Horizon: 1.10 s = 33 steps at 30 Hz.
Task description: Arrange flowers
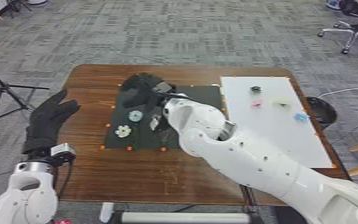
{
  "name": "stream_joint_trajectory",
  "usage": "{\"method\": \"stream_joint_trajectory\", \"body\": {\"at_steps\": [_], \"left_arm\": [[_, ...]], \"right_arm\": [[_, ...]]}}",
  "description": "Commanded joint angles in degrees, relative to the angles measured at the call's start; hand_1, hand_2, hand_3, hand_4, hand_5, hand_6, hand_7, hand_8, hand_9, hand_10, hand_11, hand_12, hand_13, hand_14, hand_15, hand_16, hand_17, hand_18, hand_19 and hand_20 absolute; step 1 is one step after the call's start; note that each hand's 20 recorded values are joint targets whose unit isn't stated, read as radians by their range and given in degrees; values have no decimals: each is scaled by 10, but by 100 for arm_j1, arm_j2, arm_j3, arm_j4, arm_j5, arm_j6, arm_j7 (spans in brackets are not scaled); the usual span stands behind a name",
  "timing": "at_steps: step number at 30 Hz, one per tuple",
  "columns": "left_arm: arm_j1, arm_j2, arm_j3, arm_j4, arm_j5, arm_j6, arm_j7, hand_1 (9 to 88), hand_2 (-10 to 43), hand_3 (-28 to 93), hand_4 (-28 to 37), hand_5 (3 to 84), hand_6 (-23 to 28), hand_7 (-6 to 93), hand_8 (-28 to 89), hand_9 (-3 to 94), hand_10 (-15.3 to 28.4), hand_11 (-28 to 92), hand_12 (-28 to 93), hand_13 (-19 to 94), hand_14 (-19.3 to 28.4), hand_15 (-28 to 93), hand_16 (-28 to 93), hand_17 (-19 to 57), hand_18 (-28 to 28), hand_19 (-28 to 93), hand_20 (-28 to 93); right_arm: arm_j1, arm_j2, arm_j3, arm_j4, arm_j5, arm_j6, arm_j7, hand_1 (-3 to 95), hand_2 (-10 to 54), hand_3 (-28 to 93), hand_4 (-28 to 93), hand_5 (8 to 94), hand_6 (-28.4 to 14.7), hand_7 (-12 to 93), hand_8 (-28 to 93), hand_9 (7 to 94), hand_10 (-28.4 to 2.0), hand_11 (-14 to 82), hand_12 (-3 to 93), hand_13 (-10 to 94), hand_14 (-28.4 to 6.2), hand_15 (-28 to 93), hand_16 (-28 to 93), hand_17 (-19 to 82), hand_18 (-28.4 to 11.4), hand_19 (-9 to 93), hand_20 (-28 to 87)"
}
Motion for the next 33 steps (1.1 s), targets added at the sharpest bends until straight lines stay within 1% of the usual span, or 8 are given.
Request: {"method": "stream_joint_trajectory", "body": {"at_steps": [1,3,4,5,9,16,25,33], "left_arm": [[270,-103,-162,-127,10,58,-2,235,24,701,-283,377,36,117,-70,470,142,216,127,379,187,238,-1,69,133,121,201],[306,-126,-177,-148,-18,93,-7,236,24,701,-283,379,36,117,-70,470,142,216,127,378,187,238,-1,69,133,121,201],[162,-69,-16,-148,0,318,-90,236,23,701,-283,379,36,117,-70,470,141,216,127,378,188,238,-1,69,133,121,201],[171,-75,-2,-160,-4,332,-74,236,23,701,-283,380,36,117,-70,470,142,216,127,379,188,238,0,69,133,121,201],[348,-143,-142,-215,2,203,-59,237,23,700,-283,380,37,118,-70,470,142,216,127,379,188,238,-1,69,134,121,201],[400,-205,-178,-219,50,43,-75,239,23,698,-283,385,39,117,-71,470,142,216,127,378,188,238,-1,69,134,121,201],[471,-215,-237,-238,55,19,-98,241,23,695,-283,401,39,121,-69,469,141,215,127,378,187,237,-1,68,134,121,200],[470,-229,-217,-244,61,-20,-135,241,23,695,-283,416,43,122,-68,469,142,215,127,378,187,237,0,68,134,121,200]], "right_arm": [[-6,2090,1136,-1159,-530,483,-196,359,-94,648,-141,509,-22,98,-73,513,-156,65,126,613,-141,382,279,264,-219,630,489],[-357,2312,1803,-1369,-497,-106,-81,347,-95,642,-143,495,-27,89,-71,494,-158,61,128,565,-155,345,271,235,-222,590,476],[-556,2448,2071,-1468,-487,-200,-9,337,-95,637,-144,483,-29,82,-67,471,-161,56,129,534,-163,322,270,216,-223,565,466],[-832,2620,2384,-1550,-532,-151,87,325,-95,629,-146,464,-33,71,-62,444,-165,51,131,503,-174,294,271,197,-225,543,455],[-1476,2894,3003,-1268,-914,-112,236,273,-95,652,-169,435,-44,52,-52,378,-174,36,136,464,-185,260,290,166,-229,516,436],[-2600,3122,4070,-797,-1400,-259,544,262,-95,647,-172,411,-45,54,-47,355,-177,30,140,458,-185,259,295,161,-230,508,429],[-4022,3234,5410,-750,-1556,-770,757,267,-95,647,-176,401,-46,58,-51,369,-167,34,143,534,-170,357,294,203,-236,584,469],[-4493,3056,5524,-692,-1599,-1070,877,279,-95,643,-175,433,-47,74,-54,412,-156,44,142,580,-162,422,278,231,-242,629,498]]}}
